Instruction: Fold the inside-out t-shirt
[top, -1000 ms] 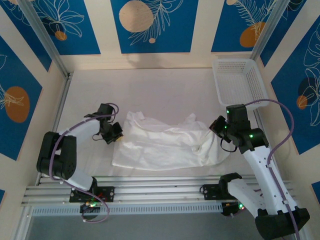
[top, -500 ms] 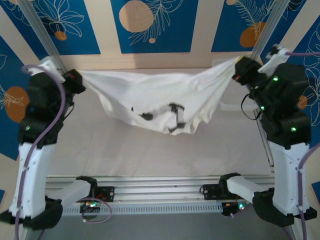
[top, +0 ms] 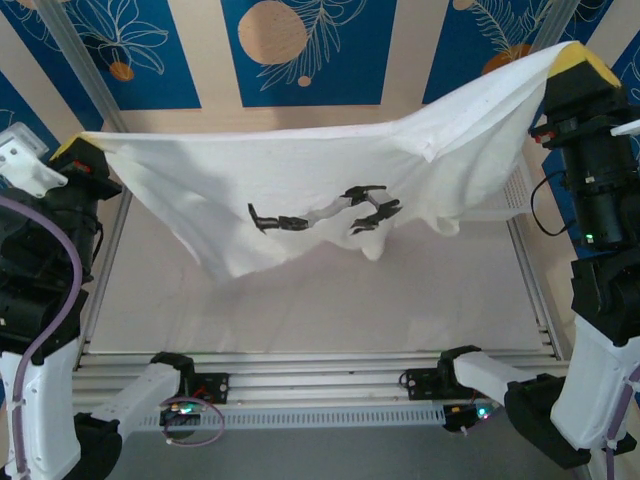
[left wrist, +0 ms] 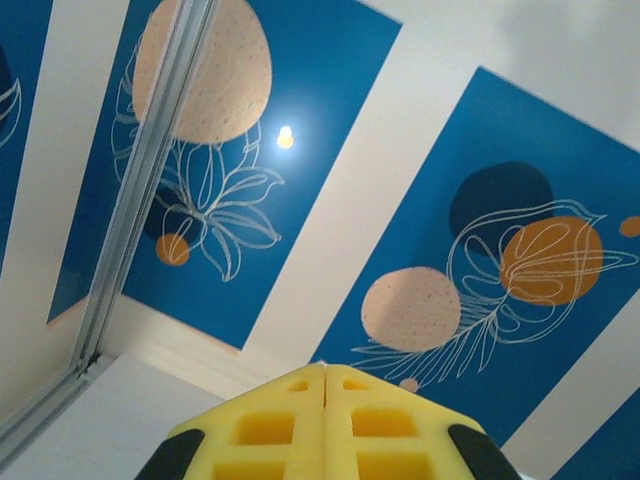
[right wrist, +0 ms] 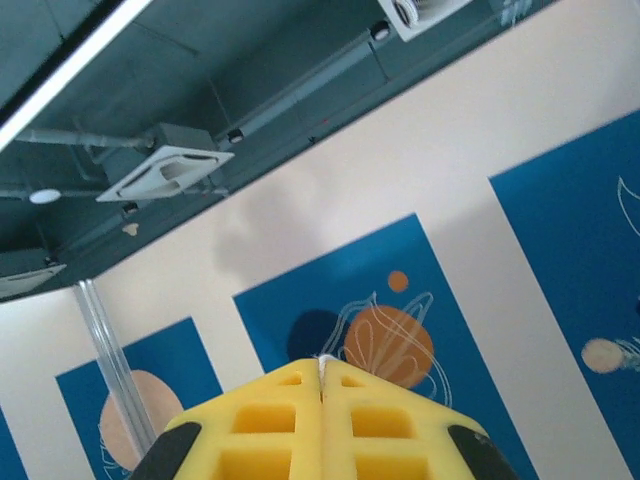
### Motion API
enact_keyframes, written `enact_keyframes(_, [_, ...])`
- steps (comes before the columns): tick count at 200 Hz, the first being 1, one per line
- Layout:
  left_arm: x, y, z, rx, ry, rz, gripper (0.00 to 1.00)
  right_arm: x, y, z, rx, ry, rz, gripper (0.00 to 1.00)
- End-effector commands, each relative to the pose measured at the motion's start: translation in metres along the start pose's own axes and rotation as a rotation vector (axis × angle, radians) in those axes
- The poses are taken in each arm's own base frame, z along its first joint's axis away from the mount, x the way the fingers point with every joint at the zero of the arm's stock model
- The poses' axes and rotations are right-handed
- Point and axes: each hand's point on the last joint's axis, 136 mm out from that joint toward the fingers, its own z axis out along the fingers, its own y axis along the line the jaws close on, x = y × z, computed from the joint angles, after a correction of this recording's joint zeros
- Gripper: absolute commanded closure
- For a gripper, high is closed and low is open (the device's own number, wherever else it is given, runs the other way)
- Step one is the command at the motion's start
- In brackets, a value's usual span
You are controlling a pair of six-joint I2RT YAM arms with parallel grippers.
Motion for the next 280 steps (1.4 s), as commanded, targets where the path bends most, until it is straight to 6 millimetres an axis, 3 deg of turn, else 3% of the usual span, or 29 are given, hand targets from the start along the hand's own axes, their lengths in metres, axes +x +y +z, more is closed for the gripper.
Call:
enact_keyframes(1, [-0.038,-0.011,-0.014,0.052,-0.117,0.004,1.00,-0.032,0.018,-0.001,-0.065,-0.106,-0.028,1.00])
enact_keyframes(38, [-0.056,-0.025,-0.018,0.110,-0.169,0.022,1.00,-0.042,0.027,0.009,-0.091,-0.122,-0.049,1.00])
enact_keyframes(63, [-0.054,-0.027,0.000,0.072,-0.140,0.072,1.00,-0.031,0.027,0.034,-0.103,-0.099,-0.076,1.00])
enact_keyframes(87, [-0.033,-0.027,0.040,0.017,-0.089,0.125,1.00,0.000,0.012,0.074,-0.070,-0.025,-0.132,1.00])
enact_keyframes(127, [0.014,-0.037,0.131,-0.032,-0.020,0.190,1.00,0.064,-0.021,0.154,-0.086,0.083,-0.131,1.00])
enact_keyframes(145, [0.017,-0.042,0.160,-0.038,-0.027,0.197,1.00,0.071,-0.031,0.178,-0.116,0.055,-0.108,1.00])
enact_keyframes(164, [-0.001,-0.050,0.169,-0.010,-0.052,0.164,1.00,0.053,-0.029,0.183,-0.156,-0.038,-0.082,1.00])
enact_keyframes(196, [-0.040,-0.068,0.147,0.067,-0.131,0.148,1.00,0.018,-0.018,0.168,-0.198,-0.129,-0.027,1.00])
enact_keyframes(220, [-0.033,-0.069,0.142,0.084,-0.099,0.192,1.00,0.022,-0.021,0.160,-0.181,-0.070,0.019,1.00])
enact_keyframes(233, [-0.007,-0.071,0.150,0.126,-0.029,0.244,1.00,0.042,-0.034,0.162,-0.133,0.020,0.048,1.00])
enact_keyframes(245, [0.027,-0.065,0.158,0.136,0.057,0.270,1.00,0.078,-0.051,0.165,-0.092,0.163,0.079,1.00])
enact_keyframes(265, [0.089,-0.046,0.169,0.131,0.169,0.296,1.00,0.166,-0.080,0.159,-0.052,0.502,0.141,1.00])
enact_keyframes(280, [0.138,-0.032,0.171,0.153,0.233,0.302,1.00,0.242,-0.099,0.136,-0.039,0.799,0.218,1.00])
